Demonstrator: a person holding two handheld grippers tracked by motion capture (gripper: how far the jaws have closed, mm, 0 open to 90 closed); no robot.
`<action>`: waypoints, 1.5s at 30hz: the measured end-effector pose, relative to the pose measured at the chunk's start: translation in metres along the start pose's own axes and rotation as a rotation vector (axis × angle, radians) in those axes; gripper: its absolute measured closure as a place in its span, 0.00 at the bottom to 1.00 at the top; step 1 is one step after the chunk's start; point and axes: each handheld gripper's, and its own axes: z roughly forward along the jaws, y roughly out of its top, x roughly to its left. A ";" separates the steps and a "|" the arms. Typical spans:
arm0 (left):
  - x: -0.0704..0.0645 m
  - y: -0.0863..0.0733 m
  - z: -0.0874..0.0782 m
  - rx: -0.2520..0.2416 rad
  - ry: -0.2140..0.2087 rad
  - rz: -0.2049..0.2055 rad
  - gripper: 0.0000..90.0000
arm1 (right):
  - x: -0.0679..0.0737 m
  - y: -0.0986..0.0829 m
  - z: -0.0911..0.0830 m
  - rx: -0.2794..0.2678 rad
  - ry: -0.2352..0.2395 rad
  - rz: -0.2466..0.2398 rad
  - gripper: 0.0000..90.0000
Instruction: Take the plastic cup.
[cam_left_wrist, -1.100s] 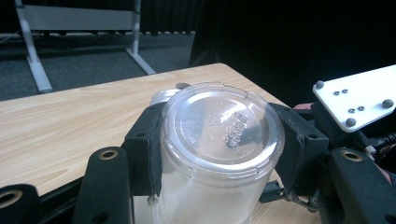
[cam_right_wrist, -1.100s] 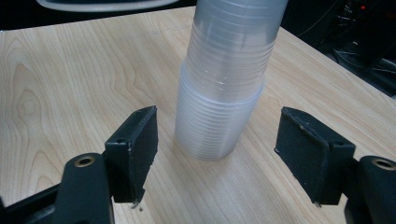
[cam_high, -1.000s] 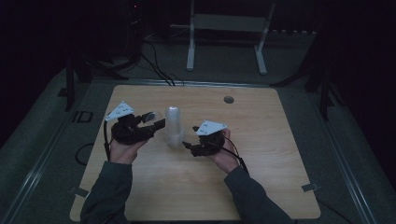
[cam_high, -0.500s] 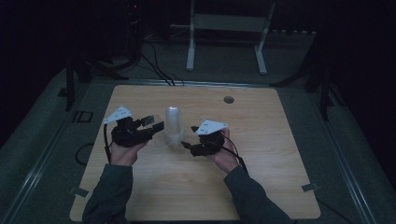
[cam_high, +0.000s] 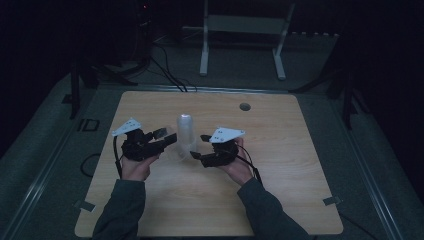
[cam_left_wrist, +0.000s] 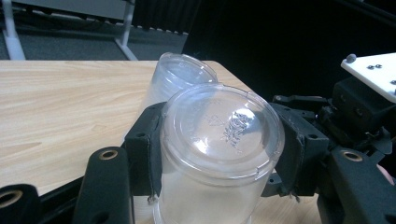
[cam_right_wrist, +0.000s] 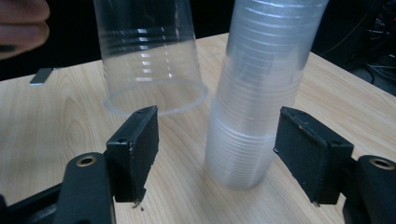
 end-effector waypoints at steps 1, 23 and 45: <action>0.000 -0.001 0.000 -0.001 -0.002 -0.004 0.47 | 0.001 0.001 0.000 -0.002 0.003 -0.002 0.33; -0.004 -0.007 0.006 -0.016 -0.012 -0.026 0.47 | 0.020 0.015 0.014 -0.054 0.069 -0.027 0.24; -0.009 -0.007 0.013 -0.033 -0.042 -0.037 0.47 | 0.029 0.015 0.033 0.005 0.064 -0.087 0.24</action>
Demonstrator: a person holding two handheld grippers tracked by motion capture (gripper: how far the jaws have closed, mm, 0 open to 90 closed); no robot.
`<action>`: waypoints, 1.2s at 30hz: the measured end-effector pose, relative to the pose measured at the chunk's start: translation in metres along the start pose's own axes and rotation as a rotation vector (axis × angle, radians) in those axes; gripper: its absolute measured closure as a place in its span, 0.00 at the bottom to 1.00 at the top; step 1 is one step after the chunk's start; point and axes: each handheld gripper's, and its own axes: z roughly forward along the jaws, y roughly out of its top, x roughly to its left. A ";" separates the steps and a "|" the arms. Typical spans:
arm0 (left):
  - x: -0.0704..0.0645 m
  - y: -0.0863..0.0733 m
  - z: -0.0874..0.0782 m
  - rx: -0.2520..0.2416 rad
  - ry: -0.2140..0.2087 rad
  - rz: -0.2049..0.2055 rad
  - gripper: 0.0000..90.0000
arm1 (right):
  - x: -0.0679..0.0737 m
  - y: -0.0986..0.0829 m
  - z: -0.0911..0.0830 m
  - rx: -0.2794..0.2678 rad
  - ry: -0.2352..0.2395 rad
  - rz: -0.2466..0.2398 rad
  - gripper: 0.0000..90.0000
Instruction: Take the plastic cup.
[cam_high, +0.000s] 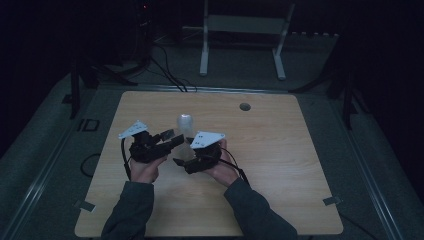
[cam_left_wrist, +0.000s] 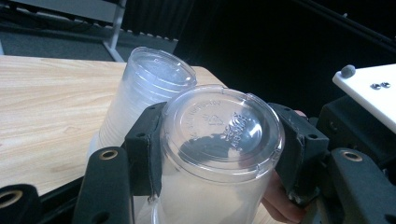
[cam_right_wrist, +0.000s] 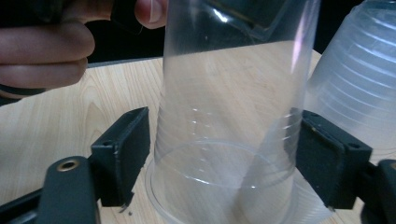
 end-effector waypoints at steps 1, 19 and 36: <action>0.000 0.000 0.000 -0.001 0.001 0.000 0.47 | 0.000 0.000 0.000 0.000 0.000 0.000 0.24; -0.001 0.006 -0.001 0.029 0.017 0.048 0.36 | -0.002 -0.002 -0.002 0.020 -0.005 -0.016 0.32; -0.004 0.019 -0.015 0.049 0.051 0.186 0.32 | -0.005 -0.001 -0.007 0.049 -0.006 -0.039 0.32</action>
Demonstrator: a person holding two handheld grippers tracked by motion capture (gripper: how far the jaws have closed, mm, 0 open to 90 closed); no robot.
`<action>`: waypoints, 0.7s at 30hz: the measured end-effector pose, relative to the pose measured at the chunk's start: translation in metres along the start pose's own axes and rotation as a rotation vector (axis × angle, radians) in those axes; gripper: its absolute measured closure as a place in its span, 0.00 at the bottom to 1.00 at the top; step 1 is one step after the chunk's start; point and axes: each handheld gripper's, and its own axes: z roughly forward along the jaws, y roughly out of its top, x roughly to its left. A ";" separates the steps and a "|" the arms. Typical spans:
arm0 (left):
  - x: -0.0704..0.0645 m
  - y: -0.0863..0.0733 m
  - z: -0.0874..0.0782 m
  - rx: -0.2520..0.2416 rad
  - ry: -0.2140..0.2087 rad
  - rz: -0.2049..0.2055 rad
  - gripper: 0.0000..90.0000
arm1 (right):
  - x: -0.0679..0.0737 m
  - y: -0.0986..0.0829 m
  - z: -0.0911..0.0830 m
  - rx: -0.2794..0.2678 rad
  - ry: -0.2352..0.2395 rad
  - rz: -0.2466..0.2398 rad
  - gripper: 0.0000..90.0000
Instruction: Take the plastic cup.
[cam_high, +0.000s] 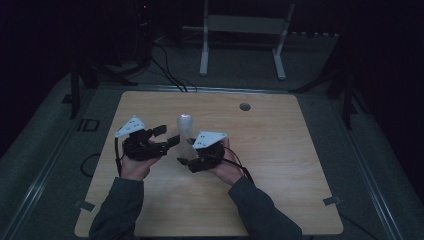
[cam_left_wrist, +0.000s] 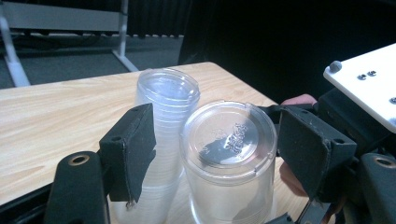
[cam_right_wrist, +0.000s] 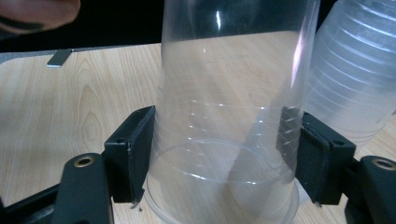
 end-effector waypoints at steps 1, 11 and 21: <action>0.000 0.001 -0.001 0.004 0.005 0.009 0.32 | 0.000 0.000 0.000 0.004 0.001 -0.002 0.32; -0.002 0.012 -0.006 0.061 0.031 0.141 0.30 | -0.002 0.001 0.000 0.045 0.006 -0.021 0.32; -0.006 0.017 -0.005 0.142 0.041 0.257 0.30 | -0.003 0.004 -0.001 0.085 0.010 -0.046 0.32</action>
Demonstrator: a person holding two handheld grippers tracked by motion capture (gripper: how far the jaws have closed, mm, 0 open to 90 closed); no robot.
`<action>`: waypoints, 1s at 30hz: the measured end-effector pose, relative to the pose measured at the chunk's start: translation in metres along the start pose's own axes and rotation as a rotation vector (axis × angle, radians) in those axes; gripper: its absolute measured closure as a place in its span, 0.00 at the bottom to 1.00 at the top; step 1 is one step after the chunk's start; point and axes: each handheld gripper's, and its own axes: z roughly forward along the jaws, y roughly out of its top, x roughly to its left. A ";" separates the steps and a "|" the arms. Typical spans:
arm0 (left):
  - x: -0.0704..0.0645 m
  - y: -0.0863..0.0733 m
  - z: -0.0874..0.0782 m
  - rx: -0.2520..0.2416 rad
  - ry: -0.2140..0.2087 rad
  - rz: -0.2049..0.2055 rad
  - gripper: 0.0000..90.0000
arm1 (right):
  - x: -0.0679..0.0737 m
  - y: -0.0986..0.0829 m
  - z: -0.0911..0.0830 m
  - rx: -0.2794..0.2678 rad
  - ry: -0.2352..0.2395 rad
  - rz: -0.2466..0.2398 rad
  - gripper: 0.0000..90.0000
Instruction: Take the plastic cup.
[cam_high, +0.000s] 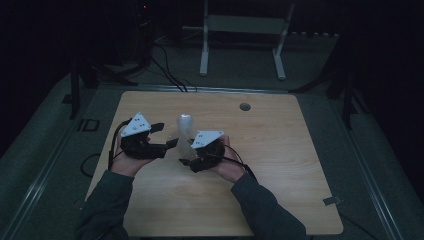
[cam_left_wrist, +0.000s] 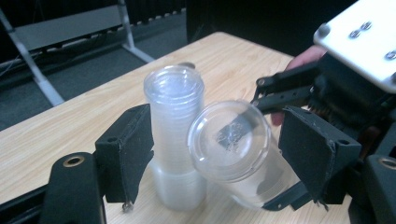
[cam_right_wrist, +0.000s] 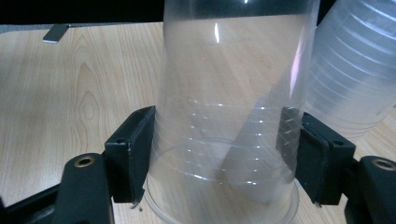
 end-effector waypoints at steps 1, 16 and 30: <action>0.000 0.000 0.000 0.005 0.002 0.004 0.30 | 0.000 0.000 0.000 0.002 0.000 -0.004 0.32; 0.005 0.004 0.000 0.111 -0.006 0.082 0.28 | -0.001 0.003 -0.002 0.065 0.002 -0.041 0.32; 0.003 0.004 0.006 0.215 -0.063 0.164 0.28 | 0.000 0.005 0.002 0.143 0.007 -0.108 0.32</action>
